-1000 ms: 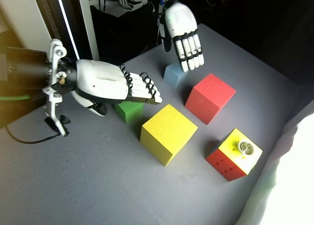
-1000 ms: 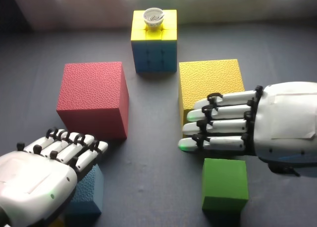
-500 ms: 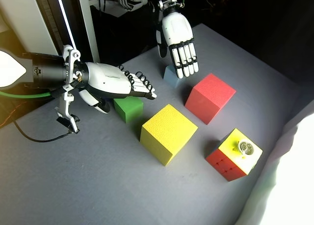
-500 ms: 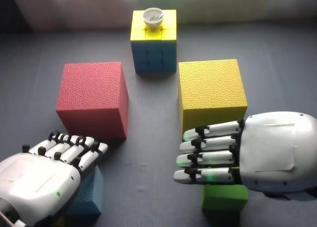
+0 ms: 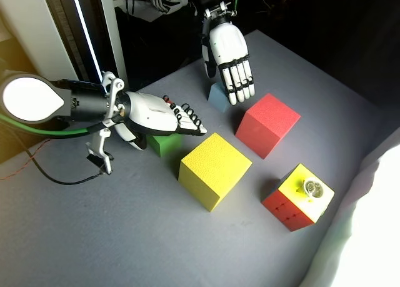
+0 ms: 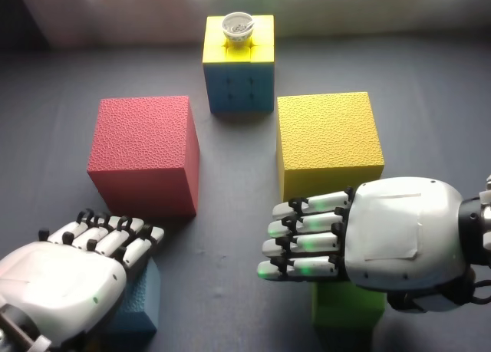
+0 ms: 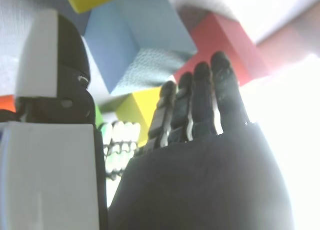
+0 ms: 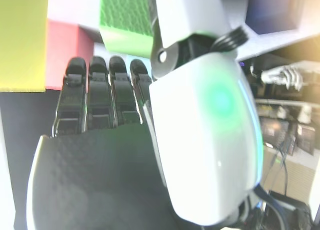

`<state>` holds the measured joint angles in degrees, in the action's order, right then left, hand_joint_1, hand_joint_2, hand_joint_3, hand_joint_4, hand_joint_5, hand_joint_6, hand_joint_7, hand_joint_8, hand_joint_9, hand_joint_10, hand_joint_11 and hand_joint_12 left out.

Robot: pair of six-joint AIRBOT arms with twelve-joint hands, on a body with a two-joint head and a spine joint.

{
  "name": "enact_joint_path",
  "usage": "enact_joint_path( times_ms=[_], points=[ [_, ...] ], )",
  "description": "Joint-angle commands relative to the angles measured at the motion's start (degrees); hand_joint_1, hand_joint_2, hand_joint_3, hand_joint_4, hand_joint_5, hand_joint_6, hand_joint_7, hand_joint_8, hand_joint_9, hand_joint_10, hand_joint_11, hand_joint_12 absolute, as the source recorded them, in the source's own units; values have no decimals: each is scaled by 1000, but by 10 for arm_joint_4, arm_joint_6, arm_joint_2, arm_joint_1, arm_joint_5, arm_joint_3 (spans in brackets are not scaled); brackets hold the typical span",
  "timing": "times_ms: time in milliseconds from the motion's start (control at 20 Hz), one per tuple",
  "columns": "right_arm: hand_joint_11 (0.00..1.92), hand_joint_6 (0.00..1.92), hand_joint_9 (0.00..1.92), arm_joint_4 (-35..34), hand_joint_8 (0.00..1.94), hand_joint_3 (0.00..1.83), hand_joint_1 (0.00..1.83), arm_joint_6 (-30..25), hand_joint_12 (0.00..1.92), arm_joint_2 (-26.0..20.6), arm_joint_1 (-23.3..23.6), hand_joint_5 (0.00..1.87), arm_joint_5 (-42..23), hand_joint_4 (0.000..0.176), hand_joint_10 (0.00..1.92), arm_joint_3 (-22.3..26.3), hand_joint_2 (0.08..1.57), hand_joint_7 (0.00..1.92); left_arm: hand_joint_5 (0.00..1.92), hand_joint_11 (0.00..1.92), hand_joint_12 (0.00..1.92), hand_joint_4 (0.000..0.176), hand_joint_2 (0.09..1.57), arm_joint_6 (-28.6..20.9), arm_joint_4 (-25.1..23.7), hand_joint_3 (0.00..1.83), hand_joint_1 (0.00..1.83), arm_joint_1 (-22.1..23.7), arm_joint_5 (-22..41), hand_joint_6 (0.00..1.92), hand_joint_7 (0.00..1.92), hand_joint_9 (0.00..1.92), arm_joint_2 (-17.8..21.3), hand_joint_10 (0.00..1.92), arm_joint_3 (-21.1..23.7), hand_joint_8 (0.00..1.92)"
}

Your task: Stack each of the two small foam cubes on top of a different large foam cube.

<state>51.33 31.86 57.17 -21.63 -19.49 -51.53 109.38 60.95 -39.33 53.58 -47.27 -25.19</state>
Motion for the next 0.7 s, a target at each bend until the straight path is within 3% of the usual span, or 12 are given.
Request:
enact_joint_path(
  times_ms=[0,350,550,650],
  points=[
    [6,0,0,-14,0,0,1328,4,4,-3,8,0,-44,0,0,0,930,0,0,0,112,0,1009,2,-24,0,1297,4,44,0,0,10,0,1,-1,0],
    [15,0,0,-24,0,0,1379,10,12,-1,7,0,-43,0,0,-4,920,0,0,0,251,0,1033,9,-15,7,1298,10,48,0,0,40,-22,2,-15,0],
    [42,0,0,-26,0,0,1428,10,32,-1,8,0,-43,0,0,-5,912,0,0,0,161,0,1035,12,-10,4,1325,13,48,0,0,27,-26,11,-22,0],
    [51,0,15,-26,0,8,1355,11,46,-1,8,0,-43,0,6,-5,944,0,0,0,179,0,1050,12,-9,8,1290,16,48,0,4,38,-28,5,-26,0]
  ],
)
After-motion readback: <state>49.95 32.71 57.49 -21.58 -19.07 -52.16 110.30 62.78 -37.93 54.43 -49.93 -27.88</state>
